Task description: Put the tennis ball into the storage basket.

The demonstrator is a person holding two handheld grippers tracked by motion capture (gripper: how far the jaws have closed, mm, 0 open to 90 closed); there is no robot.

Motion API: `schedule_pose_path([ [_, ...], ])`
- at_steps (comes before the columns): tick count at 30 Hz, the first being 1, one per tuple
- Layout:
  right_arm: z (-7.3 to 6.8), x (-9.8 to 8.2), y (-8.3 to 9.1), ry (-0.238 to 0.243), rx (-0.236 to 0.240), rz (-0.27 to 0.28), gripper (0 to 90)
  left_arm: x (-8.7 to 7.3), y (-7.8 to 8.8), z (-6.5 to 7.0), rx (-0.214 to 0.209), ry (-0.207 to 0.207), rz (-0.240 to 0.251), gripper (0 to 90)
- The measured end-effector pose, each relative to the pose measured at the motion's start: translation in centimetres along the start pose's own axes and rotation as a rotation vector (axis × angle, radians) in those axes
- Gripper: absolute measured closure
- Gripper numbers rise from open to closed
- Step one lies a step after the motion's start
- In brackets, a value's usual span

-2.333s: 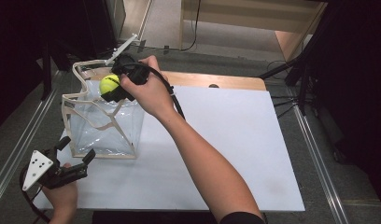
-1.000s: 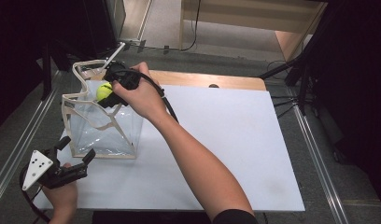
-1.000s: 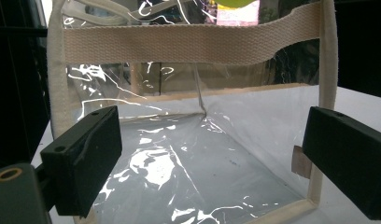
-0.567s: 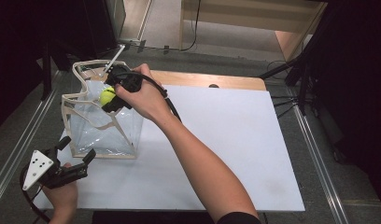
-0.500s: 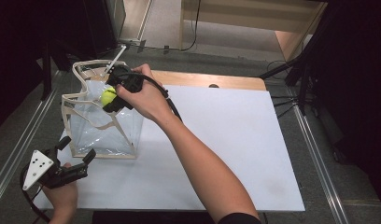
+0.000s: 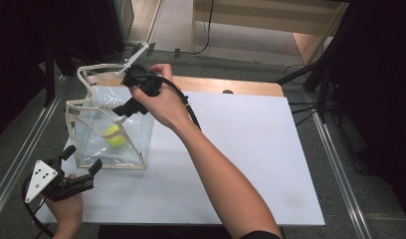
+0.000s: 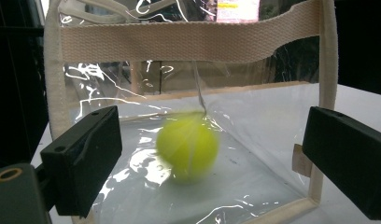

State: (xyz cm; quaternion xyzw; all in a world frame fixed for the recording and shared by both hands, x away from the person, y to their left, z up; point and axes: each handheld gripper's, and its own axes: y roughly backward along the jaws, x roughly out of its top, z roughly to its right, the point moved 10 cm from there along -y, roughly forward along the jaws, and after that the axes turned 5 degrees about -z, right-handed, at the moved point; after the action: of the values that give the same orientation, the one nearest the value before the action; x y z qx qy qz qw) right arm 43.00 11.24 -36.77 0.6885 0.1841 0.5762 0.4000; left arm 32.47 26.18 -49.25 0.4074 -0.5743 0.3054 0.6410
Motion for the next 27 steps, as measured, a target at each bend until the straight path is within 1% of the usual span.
schedule_pose_path([
  [6, 0.4, -1.1, 0.8, -0.018, -0.029, 0.018, 9.3, 0.0, 0.0, 0.0, -0.001, -0.001, -0.001, 5.4],
  [7, 0.5, -1.3, 0.8, -0.018, -0.033, 0.018, 7.7, 0.0, 0.0, 0.0, 0.000, -0.001, -0.002, 5.3],
  [8, 0.5, -1.6, 0.9, -0.028, -0.036, 0.013, 6.6, 0.0, 0.0, 0.0, 0.000, -0.003, -0.003, 5.4],
  [10, 0.6, -2.0, 1.0, -0.027, -0.039, 0.014, 5.9, 0.0, -0.1, 0.1, -0.002, -0.001, -0.001, 5.4],
  [11, 0.6, -2.2, 1.1, -0.035, -0.041, 0.012, 3.1, 0.0, -0.1, 0.1, -0.002, -0.001, -0.001, 5.4],
  [12, 0.6, -2.6, 1.0, -0.036, -0.029, 0.009, 0.5, 0.0, -0.1, 0.1, -0.002, -0.001, -0.001, 5.3],
  [14, 0.5, -2.8, 1.0, -0.038, -0.029, 0.007, 0.5, 0.0, -0.1, 0.1, -0.002, -0.001, -0.002, 5.4],
  [18, 0.6, -3.8, 0.5, -0.044, -0.040, 0.003, 0.4, 0.0, -0.1, 0.1, -0.001, -0.003, -0.004, 5.4],
  [19, 0.6, -3.8, 0.5, -0.044, -0.040, 0.003, 0.4, 0.0, -0.1, 0.1, -0.001, -0.004, -0.003, 5.4],
  [21, 0.7, -4.5, 0.2, -0.061, -0.051, -0.003, 0.3, 0.0, -0.1, 0.1, -0.002, -0.003, -0.004, 5.3],
  [23, 0.6, -4.7, 0.0, -0.062, -0.044, -0.008, 0.0, 0.0, -0.1, 0.1, -0.002, -0.003, -0.004, 5.4],
  [25, 0.5, -5.3, -0.6, -0.057, -0.052, -0.023, 0.0, 0.0, -0.1, 0.2, -0.002, -0.002, -0.004, 5.3],
  [27, 0.4, -5.6, -0.8, -0.059, -0.054, -0.026, 0.0, -0.1, -0.1, 0.1, -0.001, -0.007, -0.005, 5.4],
])
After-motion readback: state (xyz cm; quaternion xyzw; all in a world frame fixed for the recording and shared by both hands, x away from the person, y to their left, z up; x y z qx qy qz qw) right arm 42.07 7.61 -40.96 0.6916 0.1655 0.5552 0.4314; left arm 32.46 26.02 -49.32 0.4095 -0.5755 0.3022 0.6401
